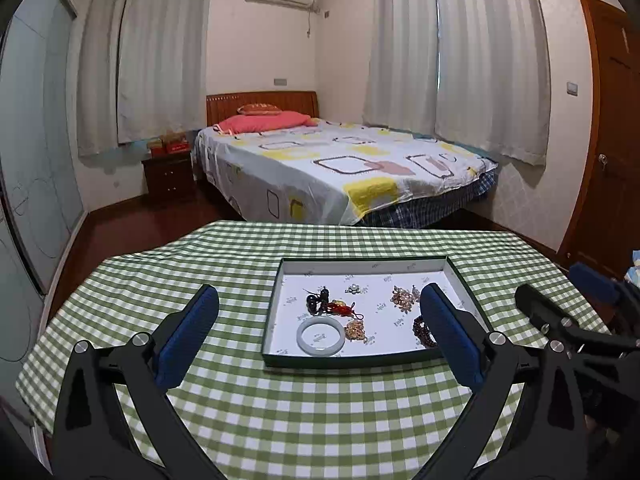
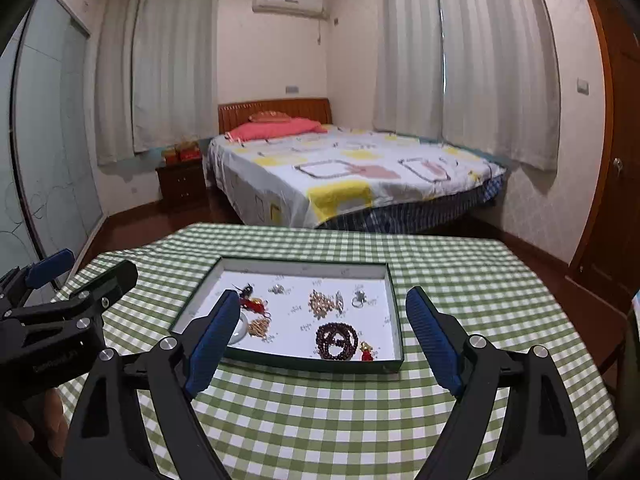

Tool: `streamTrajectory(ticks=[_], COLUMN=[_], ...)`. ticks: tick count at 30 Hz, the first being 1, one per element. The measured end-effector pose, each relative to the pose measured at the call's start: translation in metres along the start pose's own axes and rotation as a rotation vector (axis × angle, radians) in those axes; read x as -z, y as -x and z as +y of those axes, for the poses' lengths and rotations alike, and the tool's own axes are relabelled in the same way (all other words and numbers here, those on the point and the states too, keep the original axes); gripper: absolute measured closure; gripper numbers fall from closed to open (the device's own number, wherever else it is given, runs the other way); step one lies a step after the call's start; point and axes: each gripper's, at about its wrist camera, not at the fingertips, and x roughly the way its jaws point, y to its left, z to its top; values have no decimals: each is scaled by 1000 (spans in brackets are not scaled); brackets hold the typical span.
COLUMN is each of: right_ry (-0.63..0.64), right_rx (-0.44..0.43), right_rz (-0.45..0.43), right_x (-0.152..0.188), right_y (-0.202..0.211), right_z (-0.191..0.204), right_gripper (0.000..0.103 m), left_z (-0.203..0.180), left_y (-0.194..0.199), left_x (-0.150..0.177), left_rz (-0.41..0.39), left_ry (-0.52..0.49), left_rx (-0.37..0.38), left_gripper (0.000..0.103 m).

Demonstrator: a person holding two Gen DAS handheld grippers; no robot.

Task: Organize jewelry

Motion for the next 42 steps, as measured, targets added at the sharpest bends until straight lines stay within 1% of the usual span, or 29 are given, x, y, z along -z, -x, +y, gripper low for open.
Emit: streamTrajectory(ticks=[5,9,12,18,22,30,42], right_ry=[11,20,17,20,21,30,32], right_rx=[-8,5,20,44,50,48,48], right_rz=[-39,-54,-57,-55,-61,-79,-79], right_x=[-5,-5,0,7,9,11,12], right_y=[27,43,54,66,73,84,85], right_z=[1,-3,-7,-14,-14,-12,-13], right_gripper=[21,21,21,21,20,20,20], left_z=[7,16,28,41,45,43,45], left_y=[25,44,56,73,84,89,91], left_x=[2,8,14,23,25,25,24], left_rz=[-15,-25,-30,-26,-34,-45,-43], left_ry=[8,-7,6,25,39,30,44], left_rx=[-10,-32,-49,-67,-64,-51,-51], left_gripper=[5,5,5,5,5,5,5])
